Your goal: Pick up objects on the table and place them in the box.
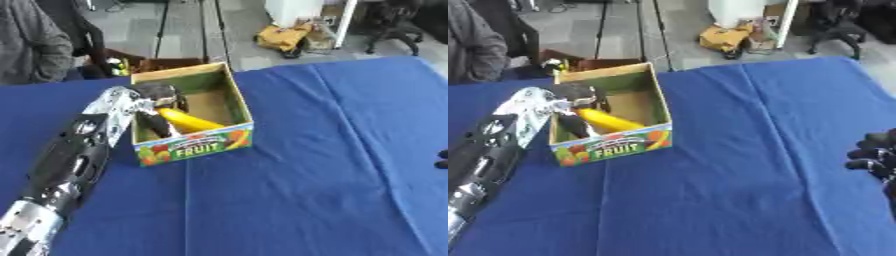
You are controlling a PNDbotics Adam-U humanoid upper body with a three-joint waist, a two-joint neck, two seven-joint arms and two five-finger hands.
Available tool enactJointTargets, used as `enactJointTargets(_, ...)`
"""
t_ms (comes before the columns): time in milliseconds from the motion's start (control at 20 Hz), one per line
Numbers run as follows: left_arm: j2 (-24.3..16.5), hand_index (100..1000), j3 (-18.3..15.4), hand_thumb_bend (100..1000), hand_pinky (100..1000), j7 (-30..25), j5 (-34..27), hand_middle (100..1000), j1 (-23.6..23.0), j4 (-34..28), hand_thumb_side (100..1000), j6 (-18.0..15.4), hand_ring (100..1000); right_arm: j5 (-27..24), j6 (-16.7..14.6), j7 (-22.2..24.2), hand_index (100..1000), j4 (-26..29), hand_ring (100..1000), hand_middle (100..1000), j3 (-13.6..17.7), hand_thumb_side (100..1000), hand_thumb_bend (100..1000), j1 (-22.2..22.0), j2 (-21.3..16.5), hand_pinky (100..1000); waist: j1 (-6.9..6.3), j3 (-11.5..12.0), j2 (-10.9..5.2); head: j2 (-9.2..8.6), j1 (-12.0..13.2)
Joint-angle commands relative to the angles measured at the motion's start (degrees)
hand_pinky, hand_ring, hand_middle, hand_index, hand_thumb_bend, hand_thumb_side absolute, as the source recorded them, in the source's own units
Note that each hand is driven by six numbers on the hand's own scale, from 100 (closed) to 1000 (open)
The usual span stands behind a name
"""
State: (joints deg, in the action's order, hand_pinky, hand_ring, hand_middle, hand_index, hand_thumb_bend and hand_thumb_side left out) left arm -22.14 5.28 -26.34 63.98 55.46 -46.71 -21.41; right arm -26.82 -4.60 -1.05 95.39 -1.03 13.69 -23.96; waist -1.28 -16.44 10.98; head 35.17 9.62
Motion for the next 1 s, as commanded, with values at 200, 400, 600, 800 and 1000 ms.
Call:
enactJointTargets(200,-2.7,730,-2.0,777,719,6.4,-11.4,638,-1.1,-7.3,813,1.3,658,-0.1,-0.5,-0.5,642,0.6,572,561,1.2,624,100,0.4,-1.0,539,0.68,1.1,-0.91,-0.48,-1.5)
enactJointTargets(400,-4.6,701,-2.5,639,700,9.8,-24.6,601,-5.2,-17.2,799,5.0,621,0.0,-0.7,-1.0,641,0.6,572,560,1.8,624,100,-0.2,-1.2,539,1.01,2.9,-1.21,-0.13,-3.1)
enactJointTargets(600,-7.4,701,-2.9,568,697,10.4,-36.3,599,-10.8,-28.5,808,9.0,619,0.0,-0.8,-1.3,641,0.5,572,561,2.1,624,100,-0.5,-1.4,540,1.05,4.7,-1.76,0.04,-4.2)
enactJointTargets(800,-9.2,703,-4.1,475,697,11.8,-46.4,599,-16.8,-36.6,859,12.9,614,0.0,-0.9,-1.5,641,0.5,572,561,2.3,625,100,-0.7,-1.6,540,1.09,5.9,-2.02,0.0,-5.1)
enactJointTargets(1000,-9.6,700,-6.4,444,694,14.4,-58.0,593,-24.9,-43.9,894,17.0,606,0.1,-1.1,-1.7,641,0.6,572,561,2.6,625,100,-1.0,-1.8,540,1.27,6.8,-2.1,0.07,-5.7)
